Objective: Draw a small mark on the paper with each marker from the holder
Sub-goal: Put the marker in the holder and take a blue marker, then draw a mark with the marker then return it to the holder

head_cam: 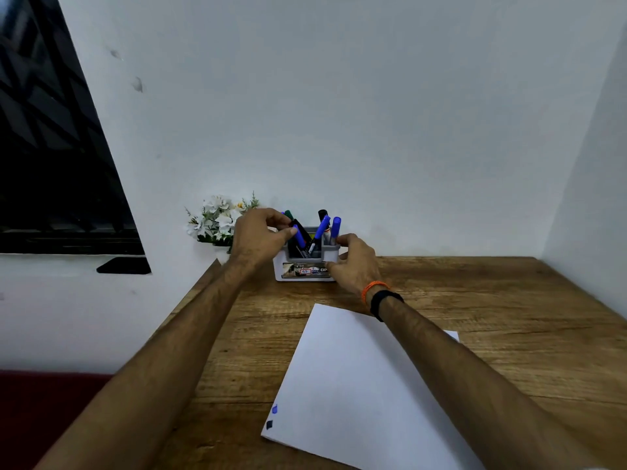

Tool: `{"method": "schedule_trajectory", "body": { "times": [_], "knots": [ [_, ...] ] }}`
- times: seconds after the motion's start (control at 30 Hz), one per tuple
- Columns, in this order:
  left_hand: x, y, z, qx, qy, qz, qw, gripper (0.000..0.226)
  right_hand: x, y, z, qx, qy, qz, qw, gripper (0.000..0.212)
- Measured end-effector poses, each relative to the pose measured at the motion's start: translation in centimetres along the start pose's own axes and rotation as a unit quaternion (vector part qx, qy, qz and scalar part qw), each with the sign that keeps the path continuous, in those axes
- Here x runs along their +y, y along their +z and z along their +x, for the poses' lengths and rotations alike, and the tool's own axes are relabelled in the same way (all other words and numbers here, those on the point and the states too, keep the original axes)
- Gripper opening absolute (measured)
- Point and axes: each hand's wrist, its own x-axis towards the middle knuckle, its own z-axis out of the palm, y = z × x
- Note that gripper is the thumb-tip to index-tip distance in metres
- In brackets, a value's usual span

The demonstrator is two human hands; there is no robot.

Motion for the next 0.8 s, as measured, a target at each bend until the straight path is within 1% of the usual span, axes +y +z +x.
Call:
{"method": "schedule_trajectory", "body": {
  "times": [0.1, 0.2, 0.37, 0.47, 0.57, 0.63, 0.7, 0.73, 0.8],
  "knots": [
    [0.0, 0.4, -0.3, -0.012, -0.002, -0.005, 1.0, 0.041, 0.0, 0.1, 0.0, 0.0, 0.003, -0.002, 1.0, 0.055],
    [0.3, 1.2, -0.4, -0.024, 0.002, 0.007, 1.0, 0.046, 0.1, 0.3, 0.1, -0.004, 0.003, 0.0, 1.0, 0.057],
    [1.1, 2.0, -0.2, -0.017, -0.001, 0.025, 1.0, 0.03, 0.3, 0.7, 0.1, -0.007, 0.0, 0.003, 1.0, 0.061],
    [2.1, 1.1, 0.1, -0.002, 0.006, 0.012, 1.0, 0.026, 0.5, 0.6, 0.1, -0.009, 0.0, 0.002, 1.0, 0.059],
    [3.5, -0.9, 0.7, 0.032, 0.017, -0.021, 0.999, 0.023, 0.7, 0.5, 0.1, -0.025, -0.004, 0.003, 1.0, 0.059],
    [4.6, -2.6, 0.8, 0.06, 0.034, -0.037, 0.997, 0.02, 0.5, 0.3, -0.4, -0.028, -0.001, -0.001, 1.0, 0.067],
    [5.4, -4.2, 0.6, 0.085, 0.045, -0.056, 0.994, 0.017, 0.0, 0.2, -1.3, 0.012, 0.0, 0.002, 1.0, 0.075],
    [5.6, -4.9, 0.2, 0.093, 0.048, -0.068, 0.992, 0.016, -0.4, 0.0, -1.9, 0.047, -0.002, 0.013, 0.999, 0.074],
    [5.7, -5.9, -0.8, 0.102, 0.04, -0.105, 0.988, 0.014, -1.5, -0.3, -3.5, 0.112, -0.004, 0.059, 0.992, 0.059]
  ]
}}
